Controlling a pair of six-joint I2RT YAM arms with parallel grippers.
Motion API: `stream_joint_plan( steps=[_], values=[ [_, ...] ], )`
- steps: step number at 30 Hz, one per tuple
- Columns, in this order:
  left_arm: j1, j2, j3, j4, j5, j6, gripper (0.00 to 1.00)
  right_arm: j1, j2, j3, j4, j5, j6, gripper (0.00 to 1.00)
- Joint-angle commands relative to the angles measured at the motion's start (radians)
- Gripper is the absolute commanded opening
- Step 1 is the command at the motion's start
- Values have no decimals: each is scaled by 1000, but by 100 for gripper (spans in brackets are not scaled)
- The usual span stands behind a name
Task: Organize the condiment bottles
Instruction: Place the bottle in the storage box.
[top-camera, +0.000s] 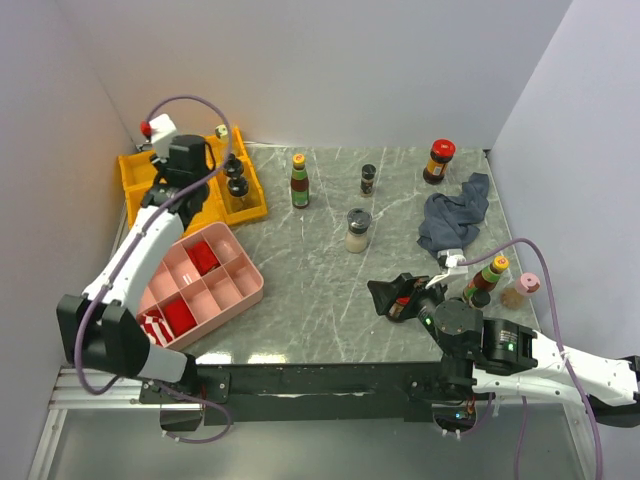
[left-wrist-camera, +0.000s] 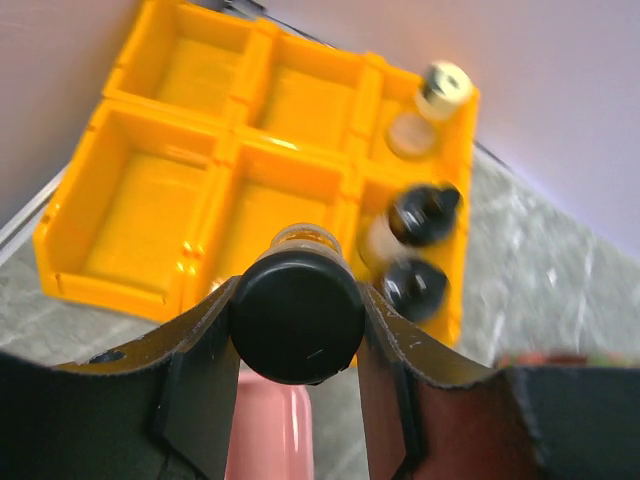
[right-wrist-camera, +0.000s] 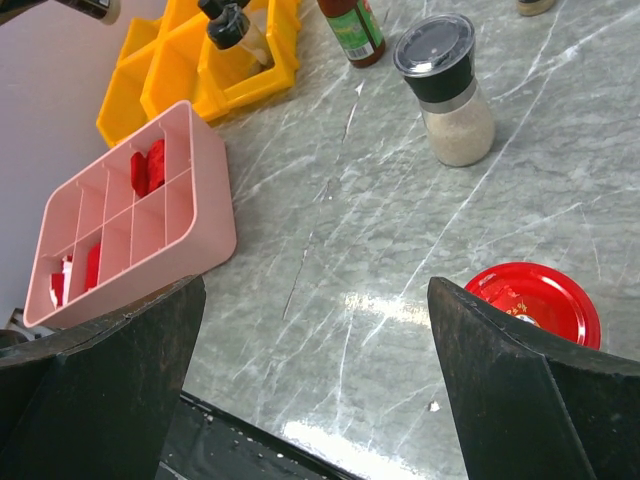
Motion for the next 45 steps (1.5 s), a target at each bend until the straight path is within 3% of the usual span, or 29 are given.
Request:
stream_joint_plan(
  steps=[1,6,16,20,25,32,45],
  values=[
    [92,75,51,116,102,-51,1,-4,-8,-3,8,8,9,100],
    [147,182,69,157,201,-51,1,-4,4,9,7,12,-8,100],
    [182,415,172,179,170,-2,2,-4,32,13,26,13,-23,100],
    [202,483,203,196,225,19,25,-4,47,11,39,6,-26,100],
    [208,540,233,185,251,20,30,-4,60,14,31,8,-20,100],
    [210,564,236,200,250,30,53,-6,34,13,16,5,-14,100],
    [216,614,267,157,238,36,59,-4,-8,3,-3,6,0,100]
  ],
)
